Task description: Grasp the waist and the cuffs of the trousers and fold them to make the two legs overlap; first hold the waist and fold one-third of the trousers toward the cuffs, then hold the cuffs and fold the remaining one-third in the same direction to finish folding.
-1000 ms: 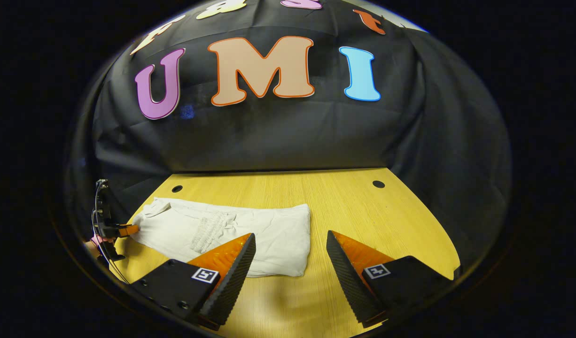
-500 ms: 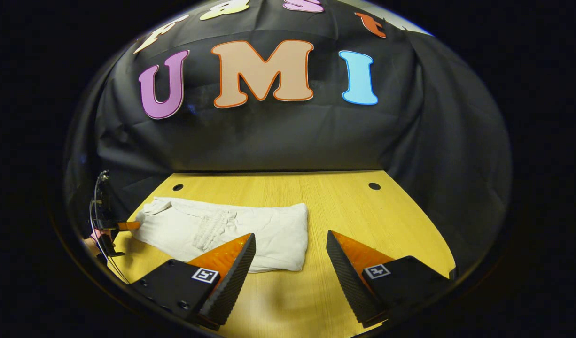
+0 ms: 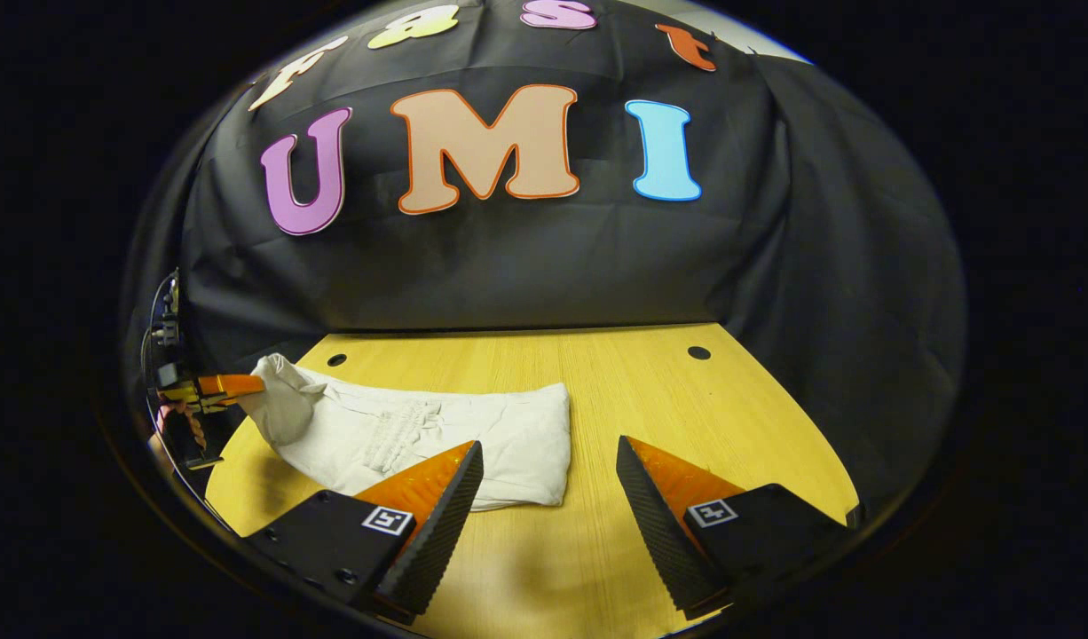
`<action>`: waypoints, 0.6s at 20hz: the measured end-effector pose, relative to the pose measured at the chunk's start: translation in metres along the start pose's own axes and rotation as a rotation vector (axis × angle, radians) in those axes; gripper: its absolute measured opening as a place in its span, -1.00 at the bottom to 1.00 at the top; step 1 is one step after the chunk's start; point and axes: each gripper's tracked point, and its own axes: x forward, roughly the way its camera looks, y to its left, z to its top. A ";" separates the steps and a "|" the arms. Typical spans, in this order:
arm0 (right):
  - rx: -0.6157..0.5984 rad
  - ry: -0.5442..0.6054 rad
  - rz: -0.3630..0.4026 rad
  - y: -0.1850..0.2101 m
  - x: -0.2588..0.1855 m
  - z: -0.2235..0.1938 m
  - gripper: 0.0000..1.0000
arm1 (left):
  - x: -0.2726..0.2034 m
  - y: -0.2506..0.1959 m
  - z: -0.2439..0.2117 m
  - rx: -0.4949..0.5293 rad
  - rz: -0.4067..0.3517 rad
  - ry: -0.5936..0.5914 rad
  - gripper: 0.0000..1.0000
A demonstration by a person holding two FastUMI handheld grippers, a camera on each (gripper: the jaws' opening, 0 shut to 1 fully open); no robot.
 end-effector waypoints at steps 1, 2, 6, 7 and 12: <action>0.004 -0.003 -0.002 -0.007 -0.002 0.001 0.93 | 0.004 -0.021 0.003 -0.004 -0.038 -0.006 -1.00; 0.008 -0.006 -0.004 -0.013 -0.005 0.002 0.92 | 0.008 -0.042 0.005 -0.009 -0.074 -0.006 -1.00; 0.014 -0.009 -0.007 -0.034 -0.011 -0.002 0.93 | 0.010 -0.124 -0.009 0.027 -0.189 0.010 -1.00; 0.011 -0.009 -0.007 -0.040 -0.012 -0.002 0.93 | 0.014 -0.139 -0.012 0.050 -0.210 0.015 -1.00; 0.004 -0.006 0.007 -0.061 -0.016 -0.001 0.93 | 0.030 -0.229 -0.033 0.158 -0.323 0.037 -1.00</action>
